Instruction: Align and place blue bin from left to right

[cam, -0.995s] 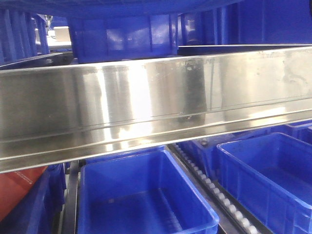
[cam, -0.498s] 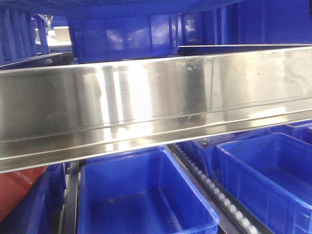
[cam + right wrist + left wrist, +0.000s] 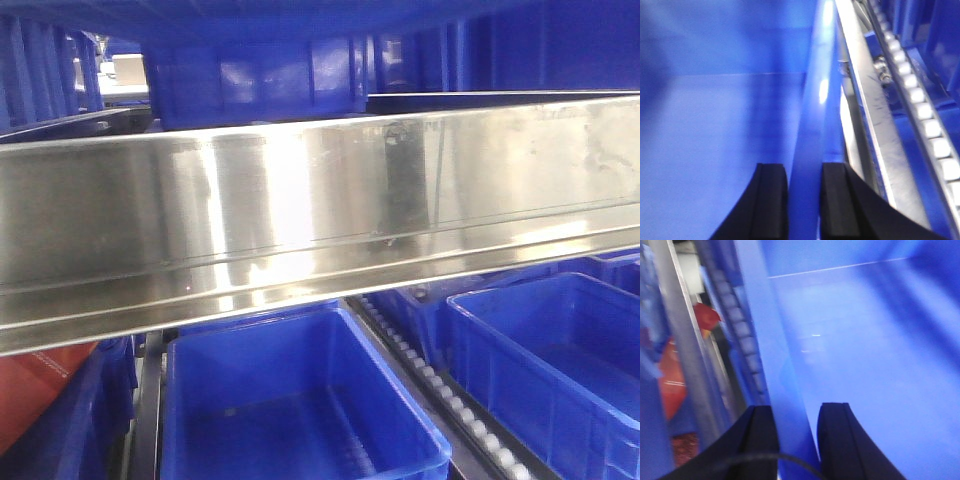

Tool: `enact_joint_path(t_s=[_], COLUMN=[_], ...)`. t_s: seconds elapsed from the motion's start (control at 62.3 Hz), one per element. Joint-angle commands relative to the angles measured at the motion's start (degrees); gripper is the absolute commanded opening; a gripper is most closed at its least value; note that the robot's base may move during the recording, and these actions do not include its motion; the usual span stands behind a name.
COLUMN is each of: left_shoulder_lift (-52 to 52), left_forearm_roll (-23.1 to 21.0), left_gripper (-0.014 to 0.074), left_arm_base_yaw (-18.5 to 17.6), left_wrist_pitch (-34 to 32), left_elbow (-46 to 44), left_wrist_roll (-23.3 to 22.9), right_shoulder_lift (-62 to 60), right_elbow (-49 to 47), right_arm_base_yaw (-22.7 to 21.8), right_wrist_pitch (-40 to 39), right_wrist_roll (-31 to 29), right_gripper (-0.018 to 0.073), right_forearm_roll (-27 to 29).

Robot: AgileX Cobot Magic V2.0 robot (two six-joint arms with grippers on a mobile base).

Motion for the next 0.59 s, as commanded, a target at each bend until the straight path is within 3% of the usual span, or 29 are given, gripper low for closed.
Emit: enact_joint_path(t_s=[0.0, 0.289, 0.482, 0.578], left_shoulder_lift=[-1.0, 3.4, 6.0, 6.7], left_forearm_roll=[0.6, 0.9, 3.7, 3.8], left_gripper=[-0.0009, -0.0009, -0.0008, 0.0034], left_arm_base_yaw=[-0.4, -0.4, -0.4, -0.4], left_wrist_pitch=[-3.6, -7.7, -8.1, -8.1], left_elbow=[0.6, 1.9, 1.9, 1.9], left_wrist_roll=[0.9, 0.2, 0.2, 0.2], right_shoulder_lift=[0.5, 4.9, 6.9, 7.9], right_elbow=[-0.8, -0.8, -0.8, -0.8], right_arm_base_yaw=[-0.9, -1.3, -2.2, -2.9], right_wrist_pitch=[-9.4, -16.1, -17.9, -18.0], right_wrist_roll=[-3.0, -4.7, -4.7, -4.7], right_gripper=[-0.0068, -0.0068, -0.0067, -0.0067], right_forearm_roll=[-1.8, -2.8, -3.0, -3.0])
